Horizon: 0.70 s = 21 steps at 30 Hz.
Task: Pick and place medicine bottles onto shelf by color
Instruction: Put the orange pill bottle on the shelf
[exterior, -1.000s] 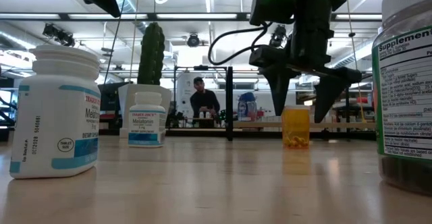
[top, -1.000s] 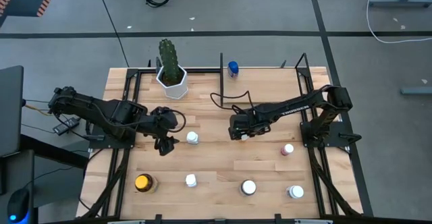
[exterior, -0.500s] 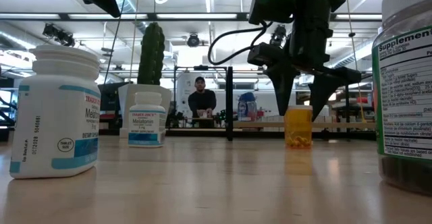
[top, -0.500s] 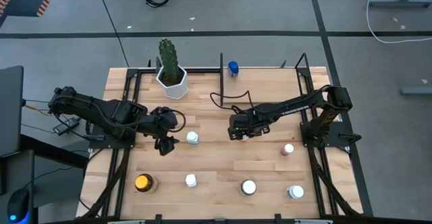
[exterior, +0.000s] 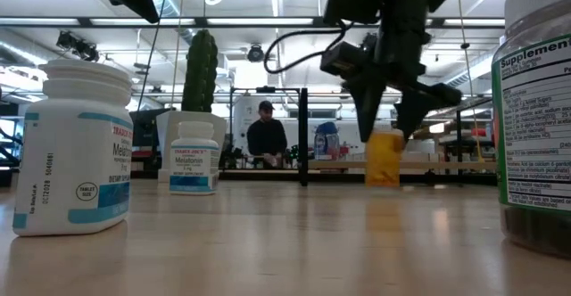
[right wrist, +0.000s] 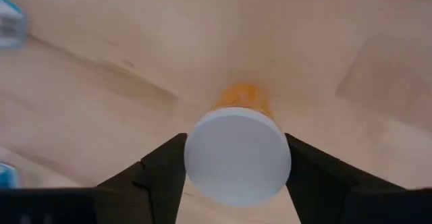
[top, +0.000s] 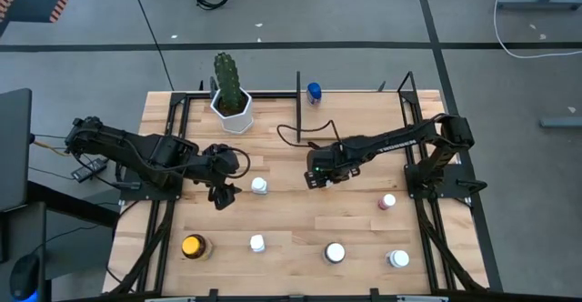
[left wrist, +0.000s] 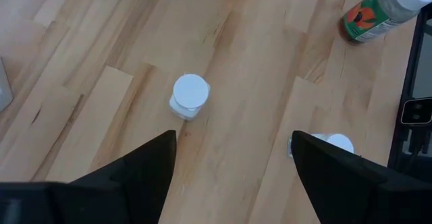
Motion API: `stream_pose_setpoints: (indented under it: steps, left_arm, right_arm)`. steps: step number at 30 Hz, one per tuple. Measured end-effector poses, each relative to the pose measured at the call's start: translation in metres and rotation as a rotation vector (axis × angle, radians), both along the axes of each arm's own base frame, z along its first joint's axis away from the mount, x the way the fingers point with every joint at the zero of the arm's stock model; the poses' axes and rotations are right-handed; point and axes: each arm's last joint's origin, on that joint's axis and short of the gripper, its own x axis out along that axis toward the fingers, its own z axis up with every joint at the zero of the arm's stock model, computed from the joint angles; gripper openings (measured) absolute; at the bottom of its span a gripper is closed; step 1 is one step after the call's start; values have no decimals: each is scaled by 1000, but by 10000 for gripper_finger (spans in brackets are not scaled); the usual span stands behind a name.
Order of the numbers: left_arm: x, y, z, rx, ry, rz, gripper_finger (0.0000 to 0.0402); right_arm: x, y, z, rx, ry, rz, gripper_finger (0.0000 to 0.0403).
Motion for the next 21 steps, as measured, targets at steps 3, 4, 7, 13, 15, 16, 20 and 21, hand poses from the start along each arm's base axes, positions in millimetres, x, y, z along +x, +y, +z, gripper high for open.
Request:
stream_pose_setpoints:
  steps: [3,4,7,13,15,16,20,21]
  left_arm:
    - [0,0,0,1,4,0,298]
    - [-1,0,0,2,7,0,298]
    - [-1,0,0,1,7,2,298]
    - [-1,0,0,-2,7,6,298]
    - [-1,0,0,-12,7,21,298]
    - [-1,0,0,-14,7,25,298]
    - [0,0,0,-31,3,50,298]
    - [0,0,0,-35,2,56,298]
  right_arm:
    - [6,-16,14,-21,-36,20,227]
    - [8,-22,19,-29,-45,24,227]
    - [10,-44,36,-60,-57,53,227]
    - [10,-88,82,-187,-94,159,226]
    - [7,-102,96,-239,-100,217,226]
    - [5,-108,101,-262,-103,247,226]
    - [-1,-131,117,-339,-119,347,226]
    - [-3,-136,119,-348,-119,366,226]
